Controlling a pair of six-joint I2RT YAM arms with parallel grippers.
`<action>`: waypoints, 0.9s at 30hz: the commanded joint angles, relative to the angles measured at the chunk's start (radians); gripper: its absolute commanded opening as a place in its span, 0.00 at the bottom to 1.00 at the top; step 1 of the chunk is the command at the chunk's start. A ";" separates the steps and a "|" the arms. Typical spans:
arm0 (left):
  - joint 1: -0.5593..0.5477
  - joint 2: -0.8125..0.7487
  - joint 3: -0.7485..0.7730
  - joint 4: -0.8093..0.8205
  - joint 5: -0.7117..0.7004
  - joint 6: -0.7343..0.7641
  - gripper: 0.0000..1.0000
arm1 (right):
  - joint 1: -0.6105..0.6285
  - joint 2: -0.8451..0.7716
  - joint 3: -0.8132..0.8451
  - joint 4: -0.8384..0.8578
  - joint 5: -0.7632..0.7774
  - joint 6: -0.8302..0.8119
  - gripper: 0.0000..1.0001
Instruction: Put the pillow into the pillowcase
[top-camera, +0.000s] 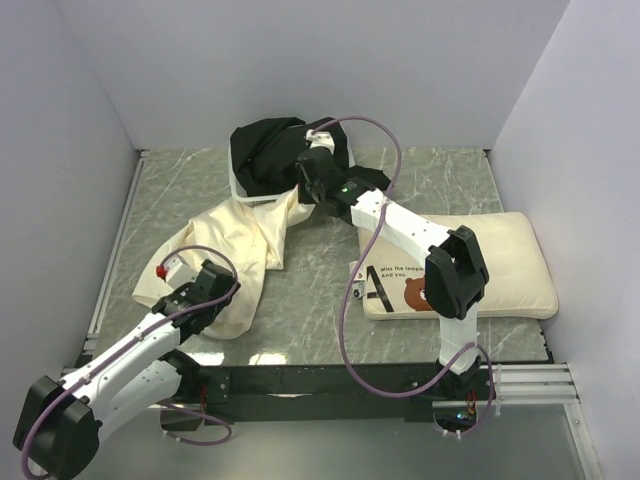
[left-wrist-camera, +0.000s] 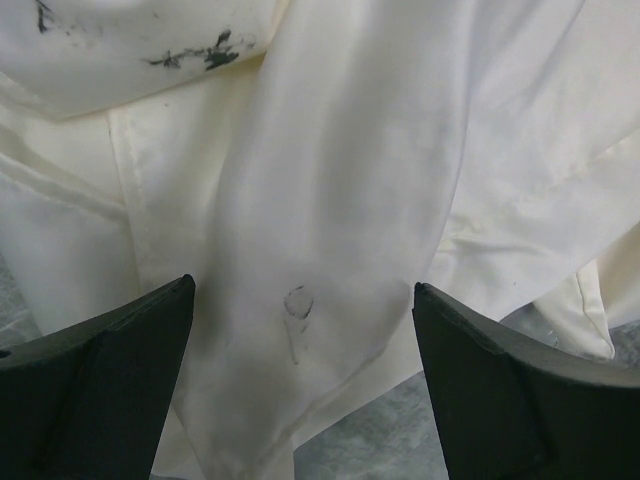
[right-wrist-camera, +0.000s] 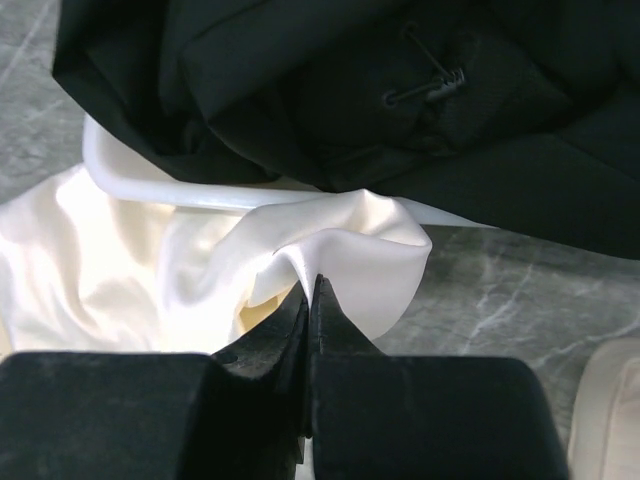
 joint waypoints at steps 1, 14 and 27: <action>-0.002 -0.031 -0.022 0.067 0.092 -0.004 0.95 | -0.003 -0.009 0.048 -0.017 0.028 -0.031 0.00; -0.068 0.059 0.159 -0.407 0.044 -0.413 0.95 | -0.006 -0.026 0.057 -0.037 0.036 -0.017 0.00; -0.133 0.075 0.111 -0.229 0.140 -0.438 0.79 | -0.006 -0.061 0.011 -0.034 0.045 -0.011 0.00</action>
